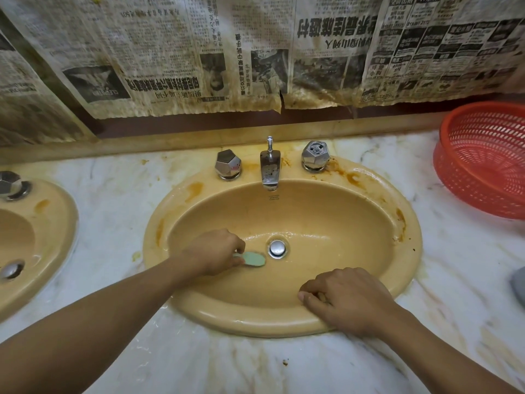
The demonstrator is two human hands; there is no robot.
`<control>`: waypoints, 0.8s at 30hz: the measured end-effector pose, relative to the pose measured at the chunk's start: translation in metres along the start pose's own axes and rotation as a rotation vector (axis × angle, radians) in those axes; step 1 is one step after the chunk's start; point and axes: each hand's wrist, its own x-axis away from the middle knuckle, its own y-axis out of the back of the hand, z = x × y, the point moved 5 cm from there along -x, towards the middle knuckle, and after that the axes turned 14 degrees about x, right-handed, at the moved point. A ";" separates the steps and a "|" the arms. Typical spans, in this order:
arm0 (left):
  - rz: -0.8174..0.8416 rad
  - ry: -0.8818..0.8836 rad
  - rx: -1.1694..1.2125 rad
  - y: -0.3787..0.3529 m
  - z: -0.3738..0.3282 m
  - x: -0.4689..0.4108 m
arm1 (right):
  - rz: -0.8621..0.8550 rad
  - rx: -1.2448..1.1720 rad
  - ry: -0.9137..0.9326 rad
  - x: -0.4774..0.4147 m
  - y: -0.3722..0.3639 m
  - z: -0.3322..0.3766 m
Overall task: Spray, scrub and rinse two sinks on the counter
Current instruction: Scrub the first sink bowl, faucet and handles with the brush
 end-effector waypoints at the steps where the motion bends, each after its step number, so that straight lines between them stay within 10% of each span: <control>1: -0.040 -0.004 0.024 -0.002 0.002 0.000 | 0.003 -0.011 -0.010 0.000 0.000 0.000; 7: -0.332 0.017 0.498 0.008 0.006 0.006 | 0.125 -0.216 -0.138 -0.005 0.004 -0.006; 14: -0.232 -0.074 1.265 -0.009 -0.048 0.005 | 0.026 -1.348 -0.485 -0.069 0.010 0.007; 24: -0.236 -0.141 1.253 -0.010 -0.064 0.006 | 0.025 -1.542 -0.565 -0.085 0.018 0.013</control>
